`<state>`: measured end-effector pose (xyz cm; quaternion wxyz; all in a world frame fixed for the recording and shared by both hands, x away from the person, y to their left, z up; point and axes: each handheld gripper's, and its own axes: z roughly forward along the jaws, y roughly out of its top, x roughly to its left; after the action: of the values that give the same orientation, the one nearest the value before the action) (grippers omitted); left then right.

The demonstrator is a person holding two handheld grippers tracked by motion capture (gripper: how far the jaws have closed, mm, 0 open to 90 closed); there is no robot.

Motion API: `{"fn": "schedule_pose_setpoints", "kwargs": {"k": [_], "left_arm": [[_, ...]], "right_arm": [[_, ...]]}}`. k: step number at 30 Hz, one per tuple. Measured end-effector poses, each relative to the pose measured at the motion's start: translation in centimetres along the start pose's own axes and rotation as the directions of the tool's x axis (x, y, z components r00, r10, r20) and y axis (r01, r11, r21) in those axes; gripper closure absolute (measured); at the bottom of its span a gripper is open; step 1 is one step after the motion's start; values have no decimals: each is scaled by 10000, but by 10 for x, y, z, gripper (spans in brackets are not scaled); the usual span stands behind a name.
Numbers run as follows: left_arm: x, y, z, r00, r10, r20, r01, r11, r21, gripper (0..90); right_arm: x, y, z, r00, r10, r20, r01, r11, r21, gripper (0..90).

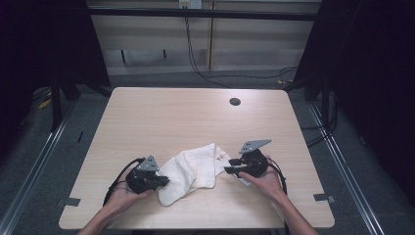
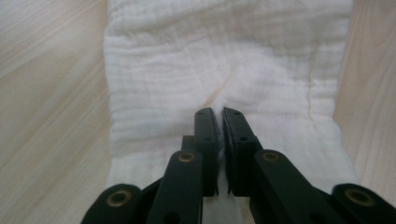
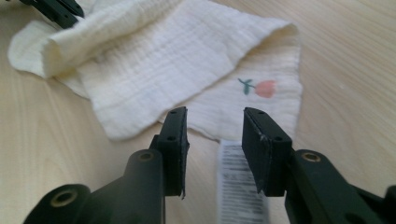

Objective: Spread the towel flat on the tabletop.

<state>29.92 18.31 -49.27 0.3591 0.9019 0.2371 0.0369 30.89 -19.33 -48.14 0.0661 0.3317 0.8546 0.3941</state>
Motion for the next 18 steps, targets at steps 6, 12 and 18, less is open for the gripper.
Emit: {"fn": "schedule_pose_setpoints", "kwargs": {"k": [6,12,18], "left_arm": [[7,-3,-6,9993,-267,258,271,9995,-144,775],[-4,18,-23,9988,-477,-47,467,9901,-1326,521],[-27,66,-9,9994,332,91,-311,9842,-1741,519]], "right_arm": [[-9,-4,0,9990,296,344,-299,9995,81,646],[-11,-3,-9,9979,339,559,-337,9994,-36,643],[-13,-1,-9,9981,444,428,-434,9987,-256,629]]}}
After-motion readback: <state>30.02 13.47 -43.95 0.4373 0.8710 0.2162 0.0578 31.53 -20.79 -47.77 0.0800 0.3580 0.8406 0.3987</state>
